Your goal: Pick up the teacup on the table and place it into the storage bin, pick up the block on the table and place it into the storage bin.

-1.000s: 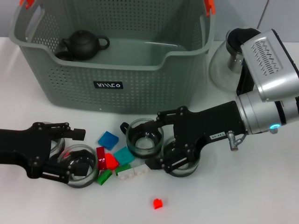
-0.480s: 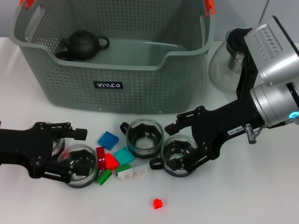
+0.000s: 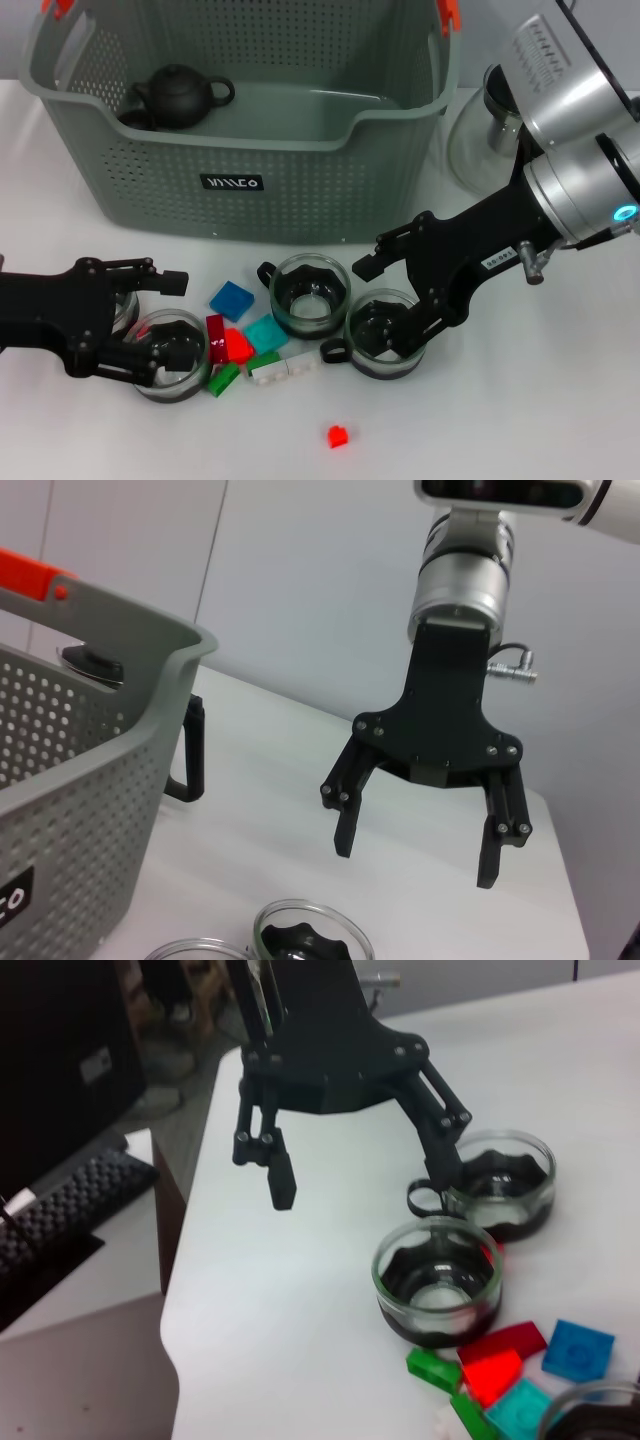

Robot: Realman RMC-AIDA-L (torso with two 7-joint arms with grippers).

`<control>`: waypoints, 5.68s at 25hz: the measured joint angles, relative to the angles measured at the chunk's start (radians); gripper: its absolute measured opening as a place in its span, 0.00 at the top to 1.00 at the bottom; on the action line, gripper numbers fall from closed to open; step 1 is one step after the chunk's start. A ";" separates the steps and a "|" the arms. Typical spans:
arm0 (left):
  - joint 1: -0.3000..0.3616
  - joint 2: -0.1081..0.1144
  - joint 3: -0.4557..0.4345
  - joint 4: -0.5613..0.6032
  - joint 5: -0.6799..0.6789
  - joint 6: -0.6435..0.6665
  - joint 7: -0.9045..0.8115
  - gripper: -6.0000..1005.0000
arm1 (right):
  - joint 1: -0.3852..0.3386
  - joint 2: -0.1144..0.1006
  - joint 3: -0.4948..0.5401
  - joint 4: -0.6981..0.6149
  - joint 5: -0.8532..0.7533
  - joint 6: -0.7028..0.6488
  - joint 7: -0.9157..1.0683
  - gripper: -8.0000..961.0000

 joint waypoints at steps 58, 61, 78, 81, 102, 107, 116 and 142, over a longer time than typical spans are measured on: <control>0.006 -0.023 -0.040 0.051 0.002 -0.068 0.021 0.06 | 0.166 0.024 -0.622 0.097 -0.182 0.302 0.283 0.03; 0.006 -0.022 -0.040 0.052 0.003 -0.069 0.023 0.06 | 0.166 0.025 -0.645 0.098 -0.166 0.310 0.288 0.04; 0.009 -0.023 -0.040 0.055 0.003 -0.070 0.027 0.06 | 0.162 0.022 -0.702 0.099 -0.168 0.355 0.343 0.25; 0.009 -0.022 -0.040 0.062 0.004 -0.078 0.029 0.06 | 0.161 0.021 -0.704 0.094 -0.170 0.356 0.348 0.41; 0.015 -0.017 -0.040 0.069 0.000 -0.072 0.032 0.06 | 0.120 0.008 -0.604 -0.096 -0.171 0.155 0.408 0.93; 0.017 -0.015 -0.040 0.069 0.002 -0.070 0.029 0.06 | 0.102 0.008 -0.508 -0.240 -0.168 -0.040 0.451 0.93; 0.015 -0.010 -0.051 0.063 -0.001 -0.051 0.028 0.06 | 0.173 0.007 -0.197 -0.453 -0.101 -0.211 0.440 0.93; -0.002 -0.006 -0.056 0.069 0.005 -0.043 0.041 0.06 | 0.532 -0.002 -0.013 0.381 -0.214 0.655 0.329 0.93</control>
